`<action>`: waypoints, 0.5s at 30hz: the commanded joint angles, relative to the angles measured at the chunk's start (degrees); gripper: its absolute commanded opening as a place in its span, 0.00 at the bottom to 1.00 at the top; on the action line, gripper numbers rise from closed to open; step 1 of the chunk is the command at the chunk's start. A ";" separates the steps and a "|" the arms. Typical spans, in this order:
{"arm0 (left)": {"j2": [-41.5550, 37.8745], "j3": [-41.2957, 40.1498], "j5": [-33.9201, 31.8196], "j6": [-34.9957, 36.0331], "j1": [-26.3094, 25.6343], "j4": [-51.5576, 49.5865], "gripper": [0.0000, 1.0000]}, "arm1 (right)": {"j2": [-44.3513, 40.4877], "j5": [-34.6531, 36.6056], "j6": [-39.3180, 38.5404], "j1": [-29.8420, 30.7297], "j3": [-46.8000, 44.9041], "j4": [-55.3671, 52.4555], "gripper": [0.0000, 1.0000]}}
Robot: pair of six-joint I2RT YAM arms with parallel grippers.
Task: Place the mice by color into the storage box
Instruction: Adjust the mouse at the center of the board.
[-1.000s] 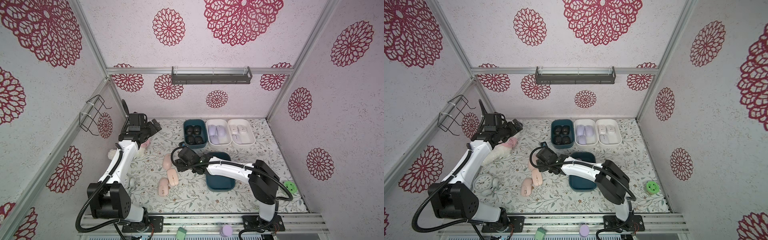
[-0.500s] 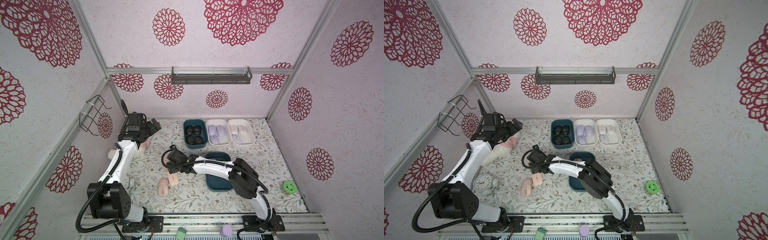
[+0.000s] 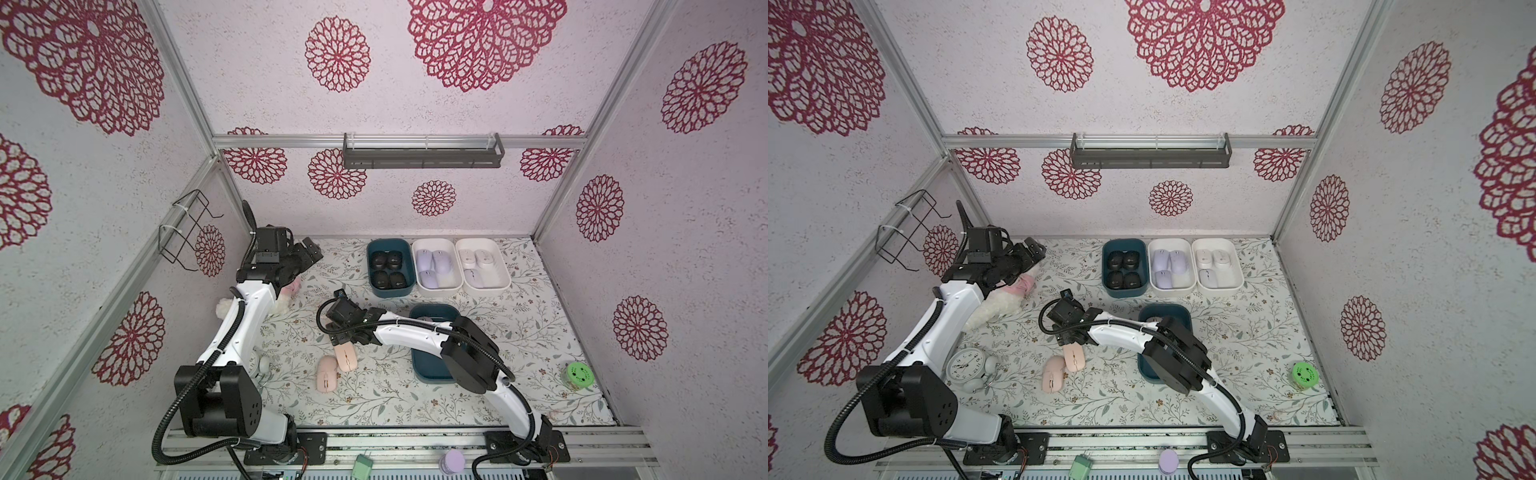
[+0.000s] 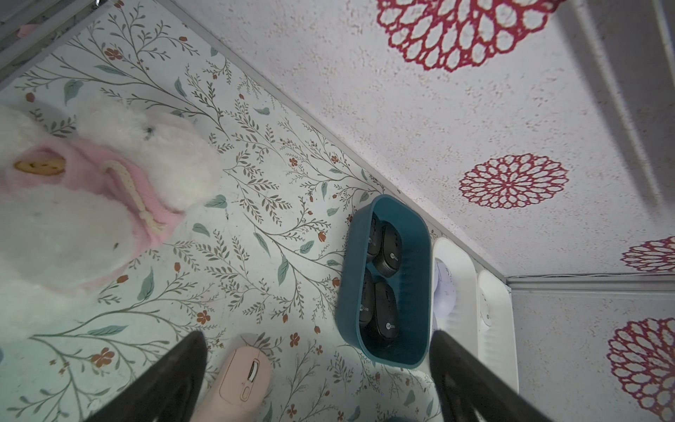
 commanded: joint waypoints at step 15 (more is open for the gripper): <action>1.49 -0.46 2.21 -1.39 0.32 1.57 0.97 | 13.21 5.59 -2.00 -1.60 20.78 -7.97 0.95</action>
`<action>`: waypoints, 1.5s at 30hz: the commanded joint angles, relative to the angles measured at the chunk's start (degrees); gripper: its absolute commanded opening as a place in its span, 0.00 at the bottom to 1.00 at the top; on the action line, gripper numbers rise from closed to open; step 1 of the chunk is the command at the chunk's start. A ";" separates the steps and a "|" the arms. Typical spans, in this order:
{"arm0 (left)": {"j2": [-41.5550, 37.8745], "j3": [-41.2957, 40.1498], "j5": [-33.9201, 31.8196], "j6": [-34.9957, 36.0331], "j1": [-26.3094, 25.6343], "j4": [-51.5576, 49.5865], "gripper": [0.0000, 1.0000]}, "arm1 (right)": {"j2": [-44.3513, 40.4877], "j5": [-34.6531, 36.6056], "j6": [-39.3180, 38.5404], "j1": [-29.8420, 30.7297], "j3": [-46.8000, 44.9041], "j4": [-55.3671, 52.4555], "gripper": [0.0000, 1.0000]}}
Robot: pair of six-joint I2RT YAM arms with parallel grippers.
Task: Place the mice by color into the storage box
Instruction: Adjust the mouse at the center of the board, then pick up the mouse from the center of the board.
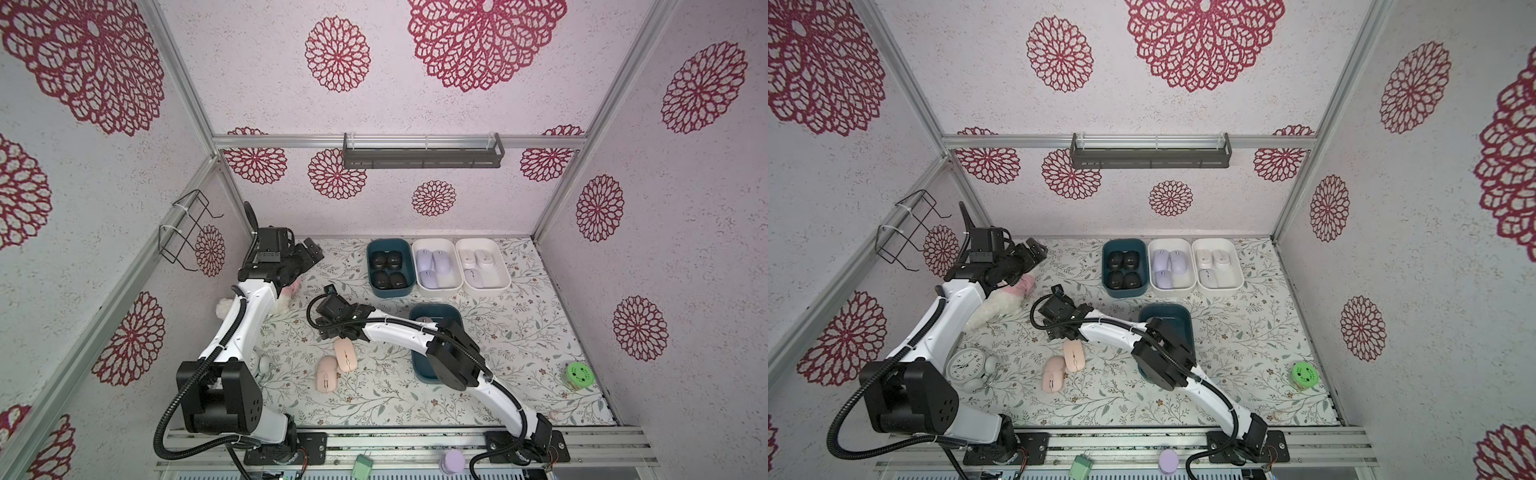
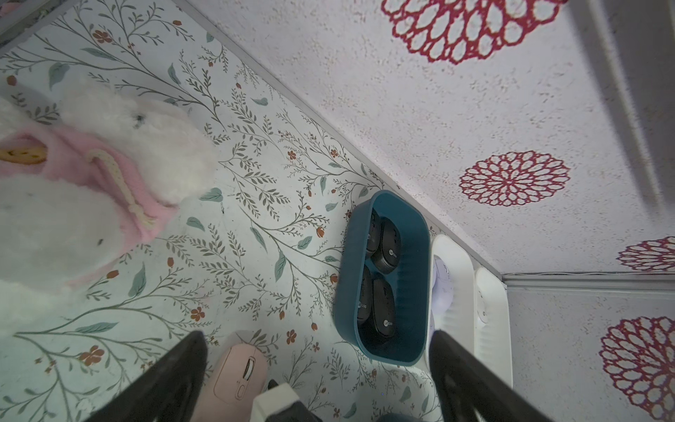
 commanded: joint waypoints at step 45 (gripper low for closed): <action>0.38 0.17 2.00 -0.71 -0.17 1.04 0.97 | -14.93 -3.26 -6.80 -3.89 -9.98 0.37 0.58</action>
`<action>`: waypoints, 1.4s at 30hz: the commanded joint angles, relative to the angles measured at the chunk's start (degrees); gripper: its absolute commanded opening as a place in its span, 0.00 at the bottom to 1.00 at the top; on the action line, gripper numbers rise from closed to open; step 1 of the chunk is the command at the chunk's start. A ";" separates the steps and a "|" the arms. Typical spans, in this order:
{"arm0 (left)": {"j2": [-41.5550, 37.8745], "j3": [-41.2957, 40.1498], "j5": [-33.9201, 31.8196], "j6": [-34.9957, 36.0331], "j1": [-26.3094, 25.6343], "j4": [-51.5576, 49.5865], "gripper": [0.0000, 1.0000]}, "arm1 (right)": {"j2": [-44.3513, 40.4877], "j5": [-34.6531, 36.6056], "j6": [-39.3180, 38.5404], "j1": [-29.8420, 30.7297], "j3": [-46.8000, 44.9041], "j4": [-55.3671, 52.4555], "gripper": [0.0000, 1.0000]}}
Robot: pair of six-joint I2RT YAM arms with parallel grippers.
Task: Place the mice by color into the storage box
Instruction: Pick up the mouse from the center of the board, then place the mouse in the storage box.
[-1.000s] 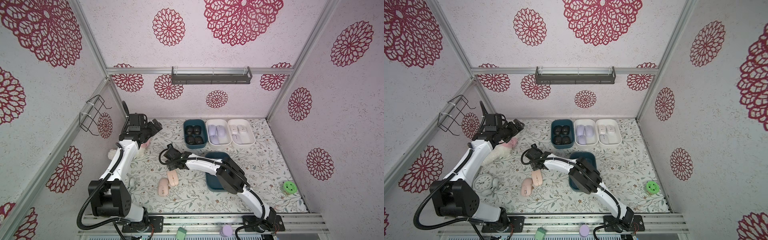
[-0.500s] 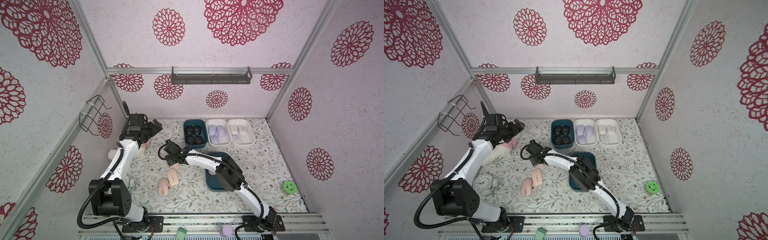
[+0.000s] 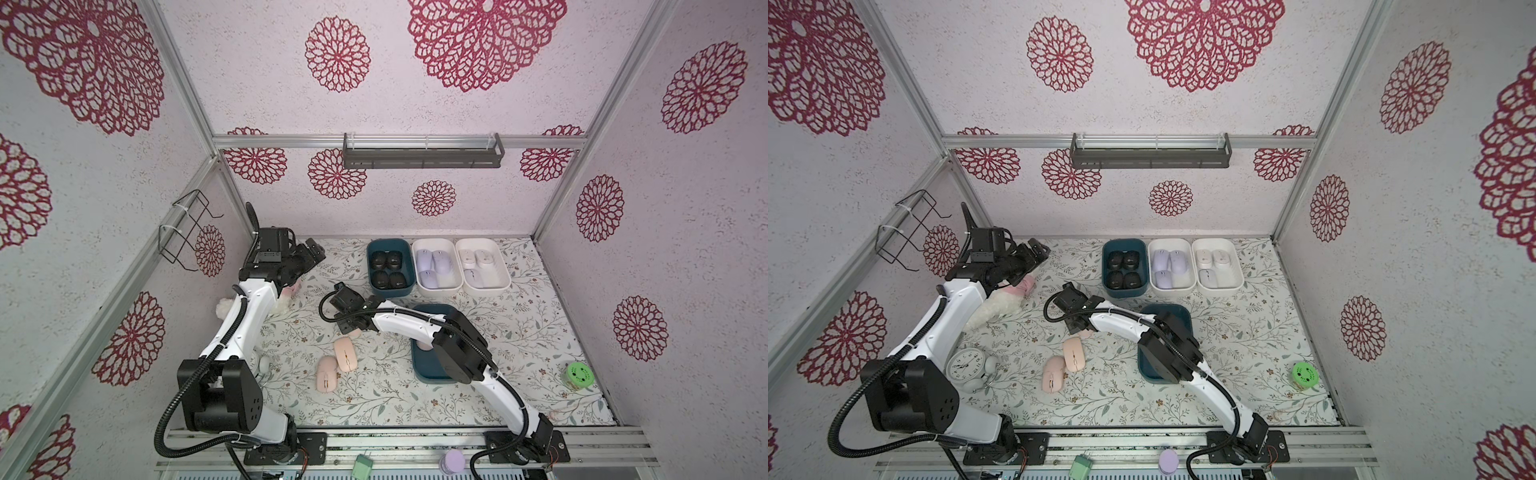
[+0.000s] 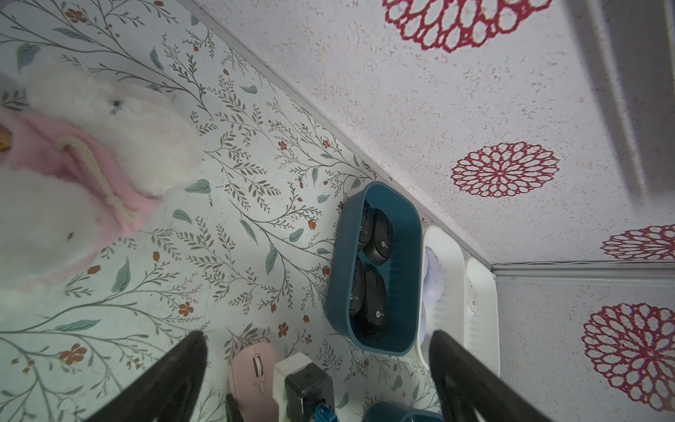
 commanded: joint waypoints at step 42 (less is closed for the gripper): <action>0.95 3.34 0.54 3.97 -18.75 -2.43 0.97 | -48.81 19.32 5.94 -14.73 -62.35 11.78 0.57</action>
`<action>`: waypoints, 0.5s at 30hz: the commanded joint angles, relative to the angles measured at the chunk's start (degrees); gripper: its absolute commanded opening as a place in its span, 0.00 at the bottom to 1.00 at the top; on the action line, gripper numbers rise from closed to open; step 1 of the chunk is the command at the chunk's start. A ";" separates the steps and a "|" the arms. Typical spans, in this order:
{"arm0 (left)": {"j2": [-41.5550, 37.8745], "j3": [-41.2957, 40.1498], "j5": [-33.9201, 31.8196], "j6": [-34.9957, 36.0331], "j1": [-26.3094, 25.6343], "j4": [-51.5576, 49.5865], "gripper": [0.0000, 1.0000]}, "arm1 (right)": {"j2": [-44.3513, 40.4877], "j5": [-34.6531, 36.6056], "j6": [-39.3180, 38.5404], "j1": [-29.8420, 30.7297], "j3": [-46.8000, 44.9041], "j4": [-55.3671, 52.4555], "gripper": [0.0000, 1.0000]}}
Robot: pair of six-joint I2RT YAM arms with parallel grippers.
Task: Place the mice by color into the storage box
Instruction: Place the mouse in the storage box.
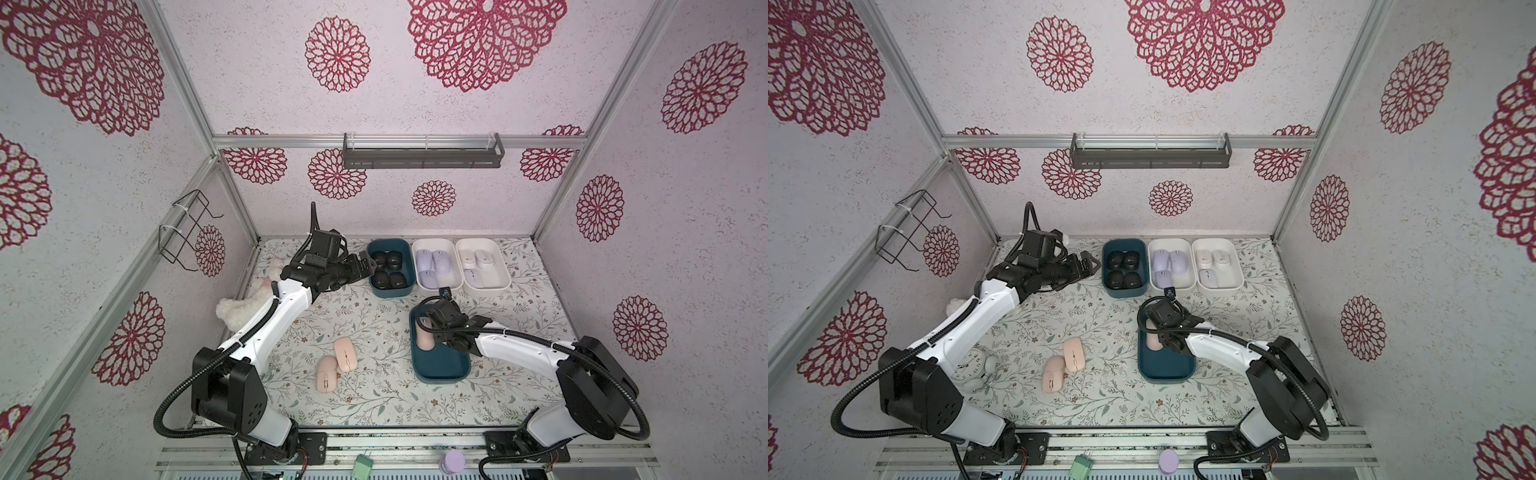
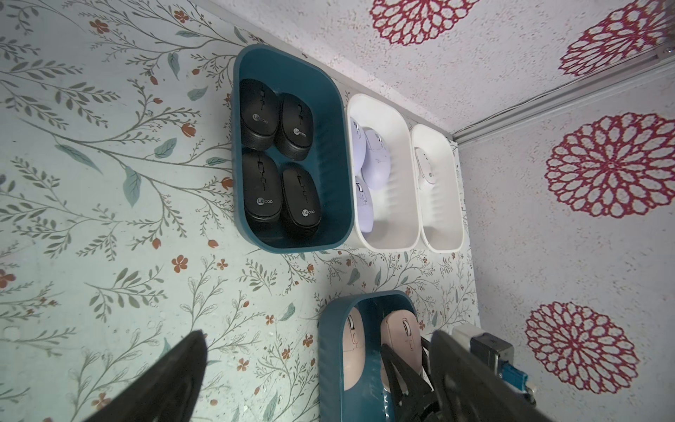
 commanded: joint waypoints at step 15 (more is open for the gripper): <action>-0.95 1.43 -1.80 1.08 -0.02 -0.33 0.97 | 4.05 0.68 -0.74 -0.24 2.25 1.31 0.61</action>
